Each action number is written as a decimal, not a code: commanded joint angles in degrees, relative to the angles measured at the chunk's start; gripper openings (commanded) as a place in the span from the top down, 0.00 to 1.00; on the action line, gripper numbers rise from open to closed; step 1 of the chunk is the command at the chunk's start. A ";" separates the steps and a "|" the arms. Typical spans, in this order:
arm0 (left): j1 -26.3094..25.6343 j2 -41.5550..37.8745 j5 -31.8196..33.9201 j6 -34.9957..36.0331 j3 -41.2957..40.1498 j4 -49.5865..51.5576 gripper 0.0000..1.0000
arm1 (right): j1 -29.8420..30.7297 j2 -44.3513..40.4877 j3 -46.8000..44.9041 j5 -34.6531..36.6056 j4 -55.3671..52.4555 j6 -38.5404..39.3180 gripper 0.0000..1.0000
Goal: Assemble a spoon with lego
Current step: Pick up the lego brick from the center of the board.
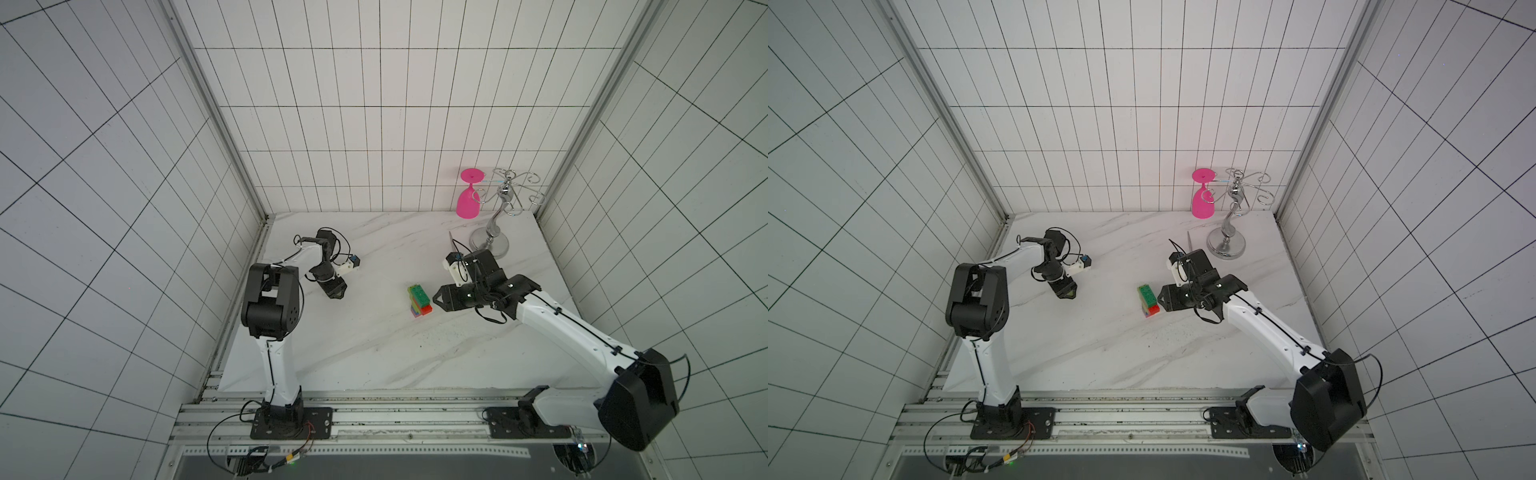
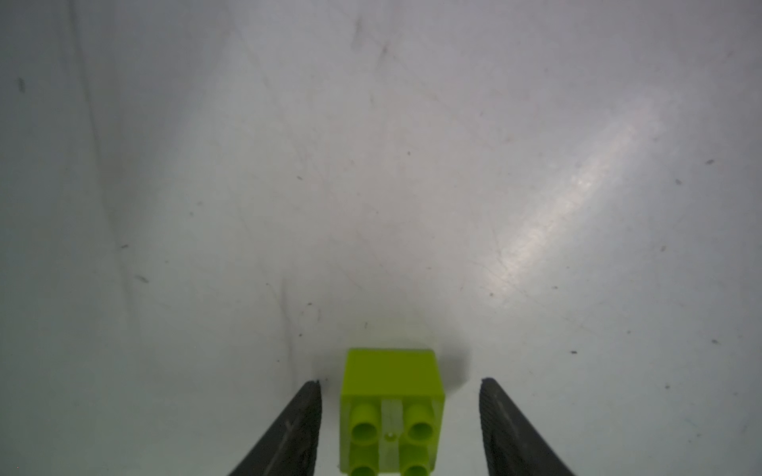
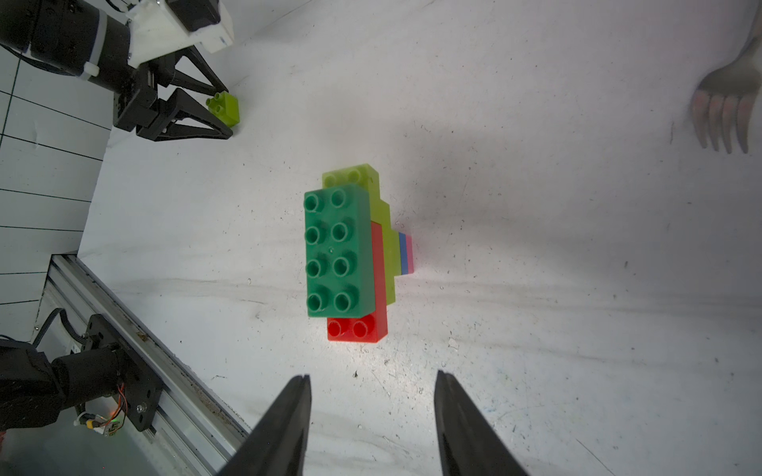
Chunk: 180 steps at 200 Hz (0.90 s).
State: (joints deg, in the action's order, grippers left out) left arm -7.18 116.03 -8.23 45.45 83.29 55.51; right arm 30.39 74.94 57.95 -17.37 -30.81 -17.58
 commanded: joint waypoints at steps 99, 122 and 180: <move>-2.58 -8.34 -4.47 -3.63 -2.47 -7.37 0.91 | 0.09 -0.45 -0.91 2.81 -0.54 -0.12 0.48; -4.11 -16.95 -13.90 -9.62 -3.83 -10.82 0.91 | -0.06 -2.32 -1.37 7.84 -0.58 -0.85 0.49; -27.64 -33.93 -14.76 10.24 -11.60 -17.18 0.90 | -2.28 -3.13 -1.60 11.89 -0.66 -2.41 0.49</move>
State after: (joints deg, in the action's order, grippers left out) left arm -29.69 83.24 -20.27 45.69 72.97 40.51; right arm 29.58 71.77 57.80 -7.49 -30.81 -18.83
